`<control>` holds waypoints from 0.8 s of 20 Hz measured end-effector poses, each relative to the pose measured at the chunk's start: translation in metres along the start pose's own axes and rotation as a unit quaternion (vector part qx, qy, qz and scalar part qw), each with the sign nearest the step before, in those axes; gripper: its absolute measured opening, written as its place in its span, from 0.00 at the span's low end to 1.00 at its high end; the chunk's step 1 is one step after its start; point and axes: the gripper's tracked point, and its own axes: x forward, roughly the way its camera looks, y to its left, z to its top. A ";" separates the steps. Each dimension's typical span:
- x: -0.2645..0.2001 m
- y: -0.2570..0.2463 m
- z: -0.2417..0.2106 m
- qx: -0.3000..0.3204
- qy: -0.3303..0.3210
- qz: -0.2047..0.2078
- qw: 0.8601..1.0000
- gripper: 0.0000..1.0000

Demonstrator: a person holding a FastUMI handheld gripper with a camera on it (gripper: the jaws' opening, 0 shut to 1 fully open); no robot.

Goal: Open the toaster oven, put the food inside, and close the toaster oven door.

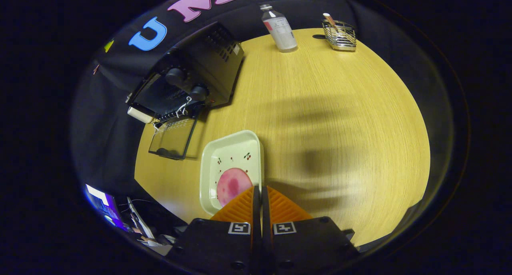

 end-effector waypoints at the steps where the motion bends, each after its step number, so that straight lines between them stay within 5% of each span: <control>1: -0.005 0.005 0.001 0.001 -0.003 0.004 1.000 0.06; 16: -0.063 0.073 0.017 0.119 -0.070 0.006 0.990 0.06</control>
